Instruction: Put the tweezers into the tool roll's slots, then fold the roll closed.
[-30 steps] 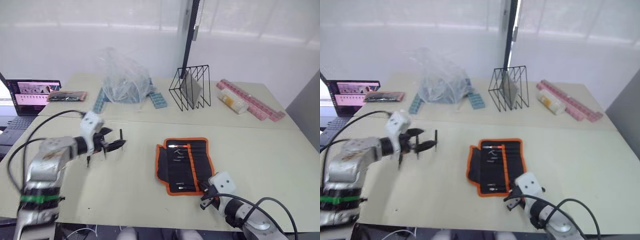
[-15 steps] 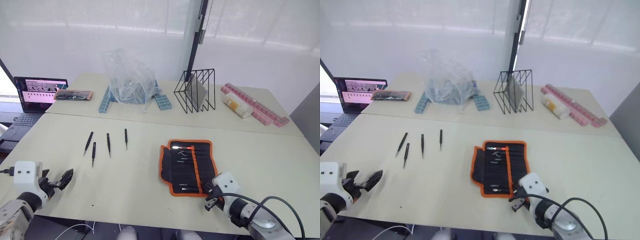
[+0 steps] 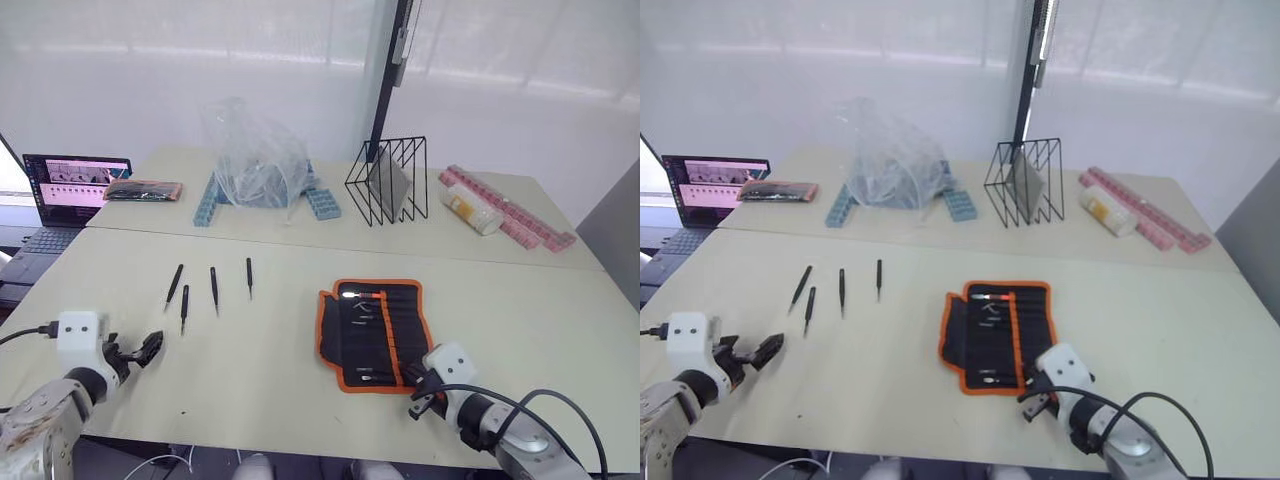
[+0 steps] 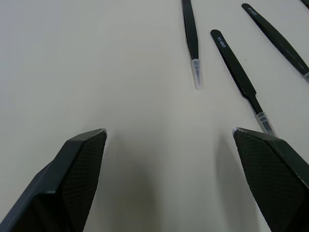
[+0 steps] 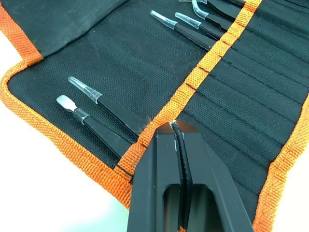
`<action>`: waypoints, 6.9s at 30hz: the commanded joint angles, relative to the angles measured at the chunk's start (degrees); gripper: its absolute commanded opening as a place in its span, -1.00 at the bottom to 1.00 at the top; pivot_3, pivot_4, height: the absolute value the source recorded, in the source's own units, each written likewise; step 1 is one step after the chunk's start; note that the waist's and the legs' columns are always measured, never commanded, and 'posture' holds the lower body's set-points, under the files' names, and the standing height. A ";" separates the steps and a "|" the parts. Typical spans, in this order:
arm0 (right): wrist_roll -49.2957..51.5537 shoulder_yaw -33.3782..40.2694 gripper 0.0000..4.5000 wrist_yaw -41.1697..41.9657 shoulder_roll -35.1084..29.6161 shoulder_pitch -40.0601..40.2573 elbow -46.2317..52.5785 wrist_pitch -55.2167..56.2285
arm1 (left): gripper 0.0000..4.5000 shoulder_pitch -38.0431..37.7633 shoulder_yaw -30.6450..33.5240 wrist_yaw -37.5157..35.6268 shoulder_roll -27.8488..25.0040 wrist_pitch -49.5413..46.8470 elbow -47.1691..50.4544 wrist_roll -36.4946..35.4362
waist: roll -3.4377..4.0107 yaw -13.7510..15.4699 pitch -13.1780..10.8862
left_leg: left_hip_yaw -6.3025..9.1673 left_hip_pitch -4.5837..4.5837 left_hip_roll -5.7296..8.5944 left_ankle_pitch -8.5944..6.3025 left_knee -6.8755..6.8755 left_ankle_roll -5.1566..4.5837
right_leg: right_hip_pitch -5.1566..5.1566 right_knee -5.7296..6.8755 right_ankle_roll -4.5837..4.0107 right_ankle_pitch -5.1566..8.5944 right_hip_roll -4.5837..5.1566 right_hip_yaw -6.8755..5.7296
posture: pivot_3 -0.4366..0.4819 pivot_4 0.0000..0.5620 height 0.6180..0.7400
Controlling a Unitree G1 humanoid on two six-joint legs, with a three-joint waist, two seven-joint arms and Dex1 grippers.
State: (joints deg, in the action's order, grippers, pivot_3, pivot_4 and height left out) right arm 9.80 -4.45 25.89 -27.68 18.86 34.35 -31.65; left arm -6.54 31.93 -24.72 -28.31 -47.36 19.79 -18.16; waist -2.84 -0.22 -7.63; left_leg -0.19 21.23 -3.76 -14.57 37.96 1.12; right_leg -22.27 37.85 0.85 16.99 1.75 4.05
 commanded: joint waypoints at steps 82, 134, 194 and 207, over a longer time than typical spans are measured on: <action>-2.52 -5.55 -1.00 -9.69 4.58 8.91 2.93 -3.36 | -0.99 58.09 -70.52 -40.00 -3.31 4.35 -12.77 14.37 | 0.52 -0.37 -0.53 | 0.14 1.29 0.13 0.13 -0.19 0.17 | -0.81 -0.25 0.48 -0.33 -0.42 0.00 | -0.05 -0.47 0.67; -4.62 -6.37 -1.00 -8.65 5.07 11.31 2.99 -2.06 | -0.99 54.96 -74.69 -36.01 12.33 13.68 -21.94 27.45 | 0.45 0.94 0.17 | 0.35 0.78 0.38 0.13 -0.11 0.16 | 0.03 -0.28 0.60 -0.22 -0.37 0.06 | -0.05 -0.47 0.67; -4.57 -6.38 -1.00 -8.58 2.88 8.84 5.24 -10.38 | -0.99 57.06 -73.40 -39.67 17.36 27.48 -35.16 32.35 | 0.31 0.27 0.49 | 0.49 0.76 0.42 0.11 -0.10 0.13 | 0.09 -0.19 0.50 -0.08 -0.44 0.09 | -0.05 -0.47 0.67; -4.88 -7.05 -1.00 -8.31 2.88 8.55 4.85 -10.38 | -0.99 56.90 -75.09 -38.98 24.19 32.70 -43.72 34.36 | 0.00 0.92 0.75 | 0.88 0.79 0.84 0.22 -0.09 -0.02 | 0.30 -0.23 0.64 -0.04 -0.31 0.21 | -0.05 -0.47 0.67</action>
State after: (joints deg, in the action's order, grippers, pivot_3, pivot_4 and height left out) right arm 4.06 -7.89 15.94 -24.46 25.89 43.96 -37.40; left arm 50.86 -40.41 -62.97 -6.38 -16.01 -23.44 15.60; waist -2.84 0.70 -6.88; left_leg 0.71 22.02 -2.91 -14.35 37.87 1.10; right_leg -21.94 37.62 1.50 16.96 1.43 4.26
